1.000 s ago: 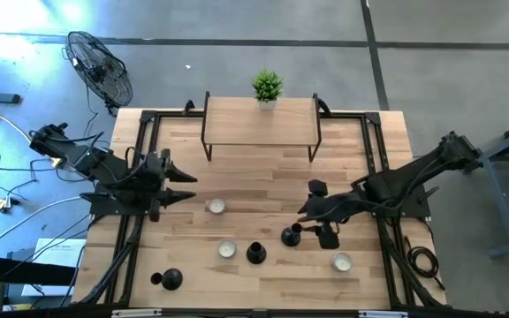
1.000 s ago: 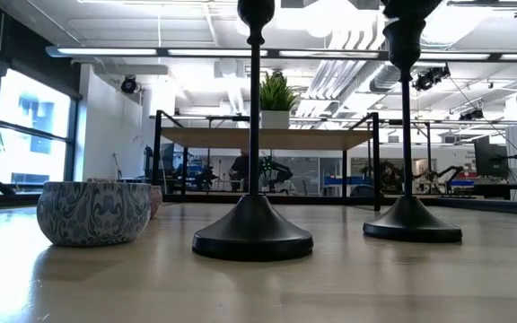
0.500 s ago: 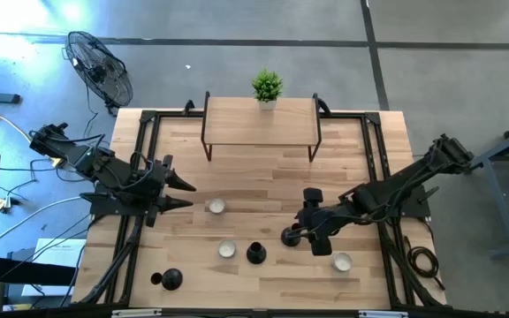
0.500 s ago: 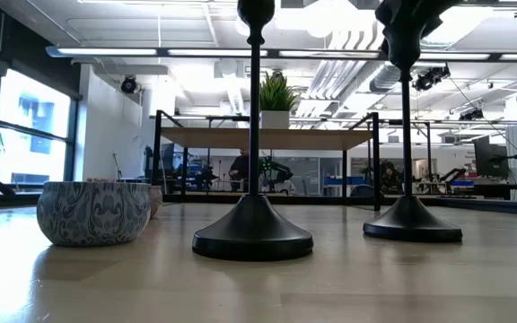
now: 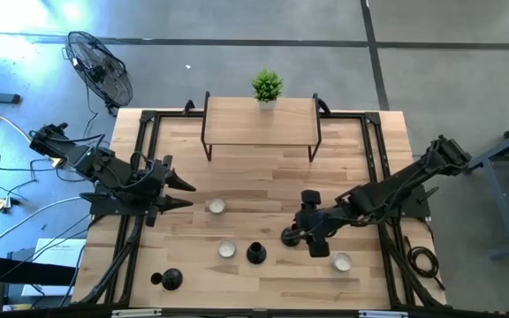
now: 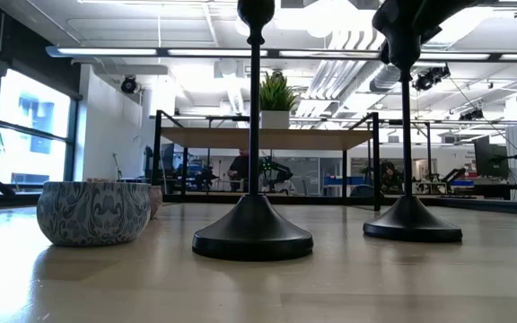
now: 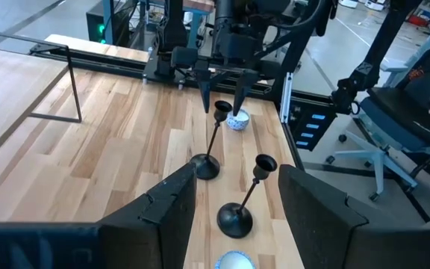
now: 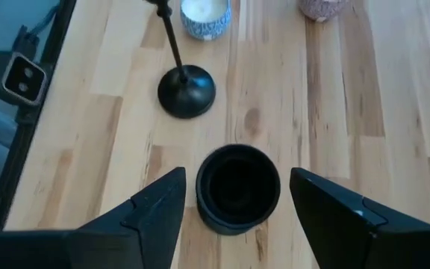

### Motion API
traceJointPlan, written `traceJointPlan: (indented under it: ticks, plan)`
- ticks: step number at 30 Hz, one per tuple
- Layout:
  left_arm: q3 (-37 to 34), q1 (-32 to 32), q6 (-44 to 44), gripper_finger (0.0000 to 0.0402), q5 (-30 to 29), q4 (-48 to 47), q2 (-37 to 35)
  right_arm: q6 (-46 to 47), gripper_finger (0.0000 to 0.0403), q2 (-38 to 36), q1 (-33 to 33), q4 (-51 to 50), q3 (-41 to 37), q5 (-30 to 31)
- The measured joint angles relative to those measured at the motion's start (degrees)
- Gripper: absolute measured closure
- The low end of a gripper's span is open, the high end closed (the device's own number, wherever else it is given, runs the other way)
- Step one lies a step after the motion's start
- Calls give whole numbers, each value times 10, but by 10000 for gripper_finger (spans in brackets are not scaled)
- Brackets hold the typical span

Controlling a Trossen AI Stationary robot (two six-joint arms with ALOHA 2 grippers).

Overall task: Pick & Place candle stick holders
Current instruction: Put the right black candle holder on the shelf

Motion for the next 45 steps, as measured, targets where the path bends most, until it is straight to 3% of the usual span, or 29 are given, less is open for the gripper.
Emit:
traceJointPlan:
  ticks: [14,23,30,38,45]
  plan:
    - [0,0,1,214,0,0,0,16,169,0,-25,0,0,-34]
    - [0,0,1,214,6,-14,0,28,223,0,-27,-1,0,-55]
    - [0,0,1,214,7,-18,0,28,276,0,-27,-2,0,-49]
    - [0,0,1,214,6,-27,0,32,278,0,-26,-2,0,-22]
    - [0,0,-1,214,6,-30,0,102,278,0,-34,2,0,1]
